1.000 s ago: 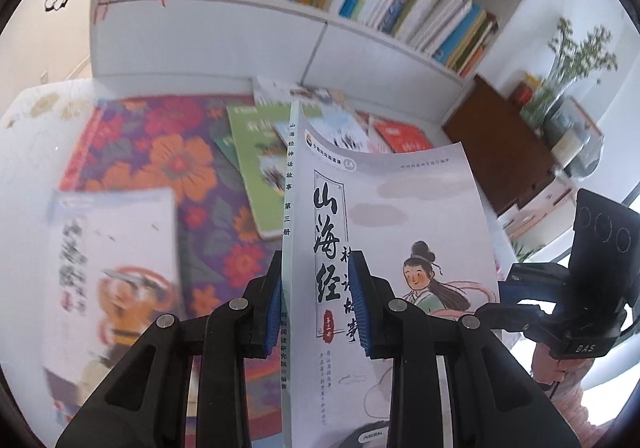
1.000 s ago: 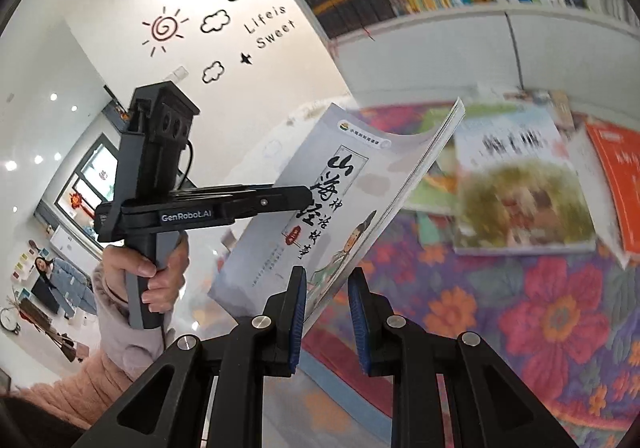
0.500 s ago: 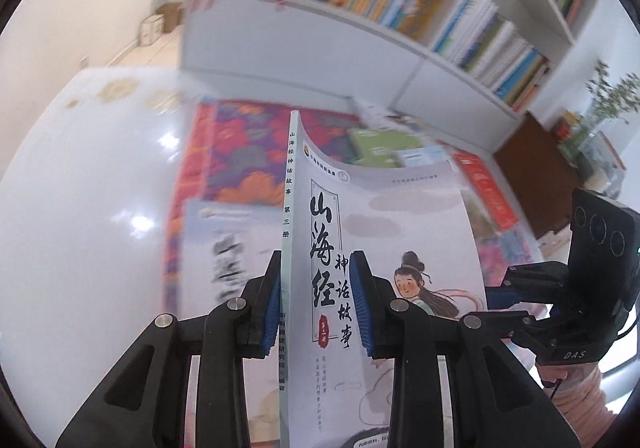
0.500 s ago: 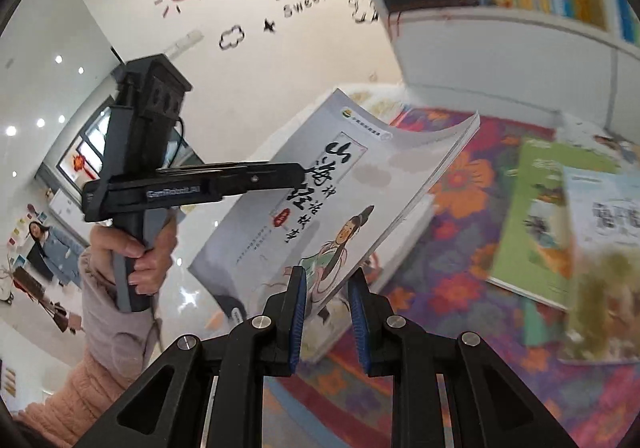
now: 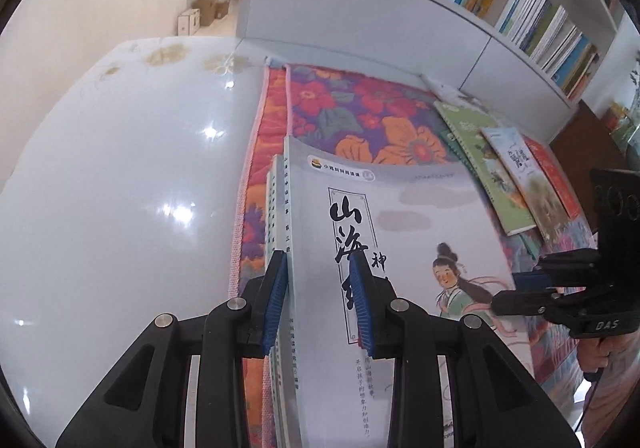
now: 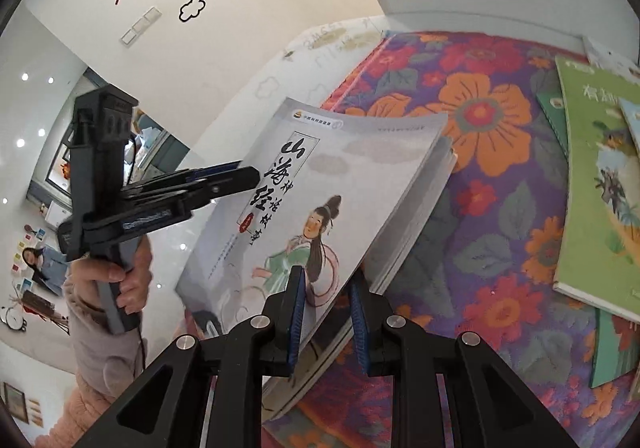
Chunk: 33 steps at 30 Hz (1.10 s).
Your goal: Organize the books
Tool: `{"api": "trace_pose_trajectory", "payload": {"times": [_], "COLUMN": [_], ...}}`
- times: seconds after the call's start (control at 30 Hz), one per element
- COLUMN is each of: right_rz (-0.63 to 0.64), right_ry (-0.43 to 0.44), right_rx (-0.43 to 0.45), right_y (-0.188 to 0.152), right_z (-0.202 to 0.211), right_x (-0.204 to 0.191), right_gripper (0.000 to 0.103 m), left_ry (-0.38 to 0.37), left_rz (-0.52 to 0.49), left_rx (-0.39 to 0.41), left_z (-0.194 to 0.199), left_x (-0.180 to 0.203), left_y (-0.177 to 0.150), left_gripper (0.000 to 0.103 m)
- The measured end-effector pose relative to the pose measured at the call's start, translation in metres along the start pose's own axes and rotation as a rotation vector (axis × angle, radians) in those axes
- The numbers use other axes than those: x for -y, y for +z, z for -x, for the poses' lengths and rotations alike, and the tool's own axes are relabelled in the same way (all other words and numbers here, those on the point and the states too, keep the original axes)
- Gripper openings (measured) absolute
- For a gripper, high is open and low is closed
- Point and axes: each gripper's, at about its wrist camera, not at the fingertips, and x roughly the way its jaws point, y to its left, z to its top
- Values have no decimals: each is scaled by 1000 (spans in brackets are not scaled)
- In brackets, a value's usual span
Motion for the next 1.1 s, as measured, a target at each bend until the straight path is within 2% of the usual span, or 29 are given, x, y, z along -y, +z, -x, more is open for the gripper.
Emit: {"api": "trace_pose_trajectory", "payload": {"times": [0.1, 0.2, 0.33, 0.43, 0.53, 0.63, 0.7, 0.77, 0.83, 0.9, 0.97, 1.1], "right_rz": [22, 47, 93, 89, 57, 114, 97, 13, -40, -60, -85, -145], "right_ry": [-19, -37, -65, -67, -72, -199, -222, -151, -122, -129, -158, -168], "right_rx": [2, 0, -7, -7, -11, 16, 21, 19, 39, 87, 150, 246], "right_y": [-2, -2, -2, -5, -6, -8, -12, -16, -20, -23, -26, -39], "right_z": [0, -3, -8, -6, -3, 4, 11, 22, 35, 53, 78, 125], "right_x": [-3, -9, -13, -13, -10, -7, 6, 30, 49, 66, 87, 127], "right_gripper": [22, 22, 22, 22, 26, 26, 26, 26, 26, 26, 26, 26], "left_ry": [15, 86, 77, 138, 159, 165, 169, 154, 153, 132, 71, -16], "left_rz": [1, -17, 38, 68, 108, 138, 149, 141, 110, 85, 80, 81], "left_rx": [-2, 0, 8, 42, 73, 83, 86, 101, 104, 117, 126, 116], "left_z": [1, 1, 3, 12, 26, 31, 32, 33, 30, 24, 12, -30], "left_x": [0, 0, -9, -11, -12, -11, -5, 10, 30, 59, 90, 158], "left_y": [0, 0, -1, -1, 0, 3, 3, 6, 13, 25, 34, 45], "left_gripper": [30, 30, 30, 30, 30, 30, 30, 30, 30, 30, 31, 31]}}
